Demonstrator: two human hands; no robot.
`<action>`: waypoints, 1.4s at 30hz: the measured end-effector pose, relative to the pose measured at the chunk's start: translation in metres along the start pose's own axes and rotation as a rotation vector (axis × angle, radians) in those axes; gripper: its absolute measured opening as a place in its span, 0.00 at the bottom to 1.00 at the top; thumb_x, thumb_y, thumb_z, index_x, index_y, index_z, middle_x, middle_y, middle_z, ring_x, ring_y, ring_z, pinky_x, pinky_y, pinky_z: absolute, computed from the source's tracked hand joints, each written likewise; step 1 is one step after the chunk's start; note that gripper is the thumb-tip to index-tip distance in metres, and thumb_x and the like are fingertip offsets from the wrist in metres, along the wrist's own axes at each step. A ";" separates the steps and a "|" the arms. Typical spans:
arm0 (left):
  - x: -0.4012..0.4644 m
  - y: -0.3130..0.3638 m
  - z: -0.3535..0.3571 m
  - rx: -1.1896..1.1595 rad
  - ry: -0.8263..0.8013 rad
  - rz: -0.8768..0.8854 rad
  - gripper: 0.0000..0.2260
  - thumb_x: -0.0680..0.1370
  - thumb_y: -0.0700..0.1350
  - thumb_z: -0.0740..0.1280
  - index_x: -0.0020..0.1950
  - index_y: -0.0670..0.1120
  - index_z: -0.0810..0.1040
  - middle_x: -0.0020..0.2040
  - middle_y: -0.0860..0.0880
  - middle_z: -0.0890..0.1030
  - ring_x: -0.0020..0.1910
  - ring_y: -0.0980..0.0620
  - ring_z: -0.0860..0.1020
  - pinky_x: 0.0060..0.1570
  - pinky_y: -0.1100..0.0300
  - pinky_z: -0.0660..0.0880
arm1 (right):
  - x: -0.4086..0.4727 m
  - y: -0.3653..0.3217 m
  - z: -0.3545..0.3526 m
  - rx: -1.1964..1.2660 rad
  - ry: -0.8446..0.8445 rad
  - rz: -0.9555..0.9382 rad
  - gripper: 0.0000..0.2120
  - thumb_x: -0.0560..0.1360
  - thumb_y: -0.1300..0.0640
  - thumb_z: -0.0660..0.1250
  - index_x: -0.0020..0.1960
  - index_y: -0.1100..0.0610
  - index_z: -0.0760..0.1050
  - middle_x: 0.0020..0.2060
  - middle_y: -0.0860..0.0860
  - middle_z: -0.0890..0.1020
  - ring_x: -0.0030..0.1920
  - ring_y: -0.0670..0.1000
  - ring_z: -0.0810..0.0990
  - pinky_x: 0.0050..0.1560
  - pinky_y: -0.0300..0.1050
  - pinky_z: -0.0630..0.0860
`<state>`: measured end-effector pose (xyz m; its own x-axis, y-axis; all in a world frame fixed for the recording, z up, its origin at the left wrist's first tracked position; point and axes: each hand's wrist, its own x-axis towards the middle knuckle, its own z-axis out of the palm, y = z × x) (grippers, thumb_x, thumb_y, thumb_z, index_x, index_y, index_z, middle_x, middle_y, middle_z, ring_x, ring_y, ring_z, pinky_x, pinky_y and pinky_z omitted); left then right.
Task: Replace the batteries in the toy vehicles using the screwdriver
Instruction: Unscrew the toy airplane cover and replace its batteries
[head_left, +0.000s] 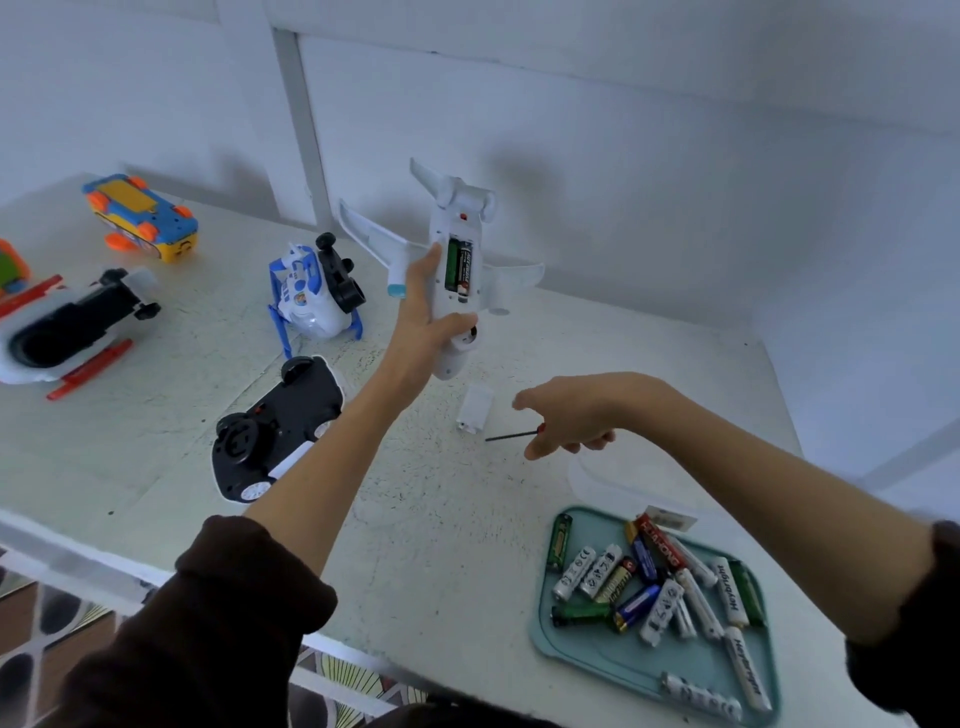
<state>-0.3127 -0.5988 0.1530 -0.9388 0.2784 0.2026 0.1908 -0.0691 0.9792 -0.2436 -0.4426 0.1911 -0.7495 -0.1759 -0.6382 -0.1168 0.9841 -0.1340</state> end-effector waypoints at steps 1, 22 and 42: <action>0.000 0.001 0.001 0.000 -0.014 0.000 0.32 0.76 0.31 0.64 0.75 0.49 0.54 0.68 0.44 0.68 0.51 0.56 0.76 0.43 0.69 0.75 | -0.006 0.001 -0.001 -0.019 -0.012 0.011 0.26 0.77 0.51 0.64 0.70 0.59 0.60 0.35 0.53 0.74 0.27 0.48 0.69 0.25 0.38 0.68; 0.005 0.010 0.059 0.035 -0.265 0.138 0.33 0.70 0.44 0.71 0.69 0.58 0.57 0.67 0.50 0.67 0.63 0.52 0.72 0.52 0.65 0.77 | -0.067 0.049 -0.010 0.491 0.808 0.008 0.06 0.76 0.58 0.63 0.44 0.59 0.69 0.34 0.51 0.76 0.36 0.54 0.75 0.33 0.40 0.69; 0.010 0.007 0.110 -0.079 -0.311 0.000 0.32 0.75 0.40 0.69 0.69 0.59 0.53 0.67 0.51 0.66 0.54 0.61 0.72 0.42 0.77 0.73 | -0.058 0.072 0.042 0.309 1.074 0.037 0.06 0.79 0.59 0.59 0.45 0.60 0.65 0.28 0.47 0.69 0.28 0.52 0.68 0.30 0.47 0.66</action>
<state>-0.2889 -0.4916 0.1634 -0.8036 0.5574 0.2088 0.1568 -0.1402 0.9776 -0.1811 -0.3630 0.1874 -0.9405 0.1139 0.3200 -0.0276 0.9134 -0.4062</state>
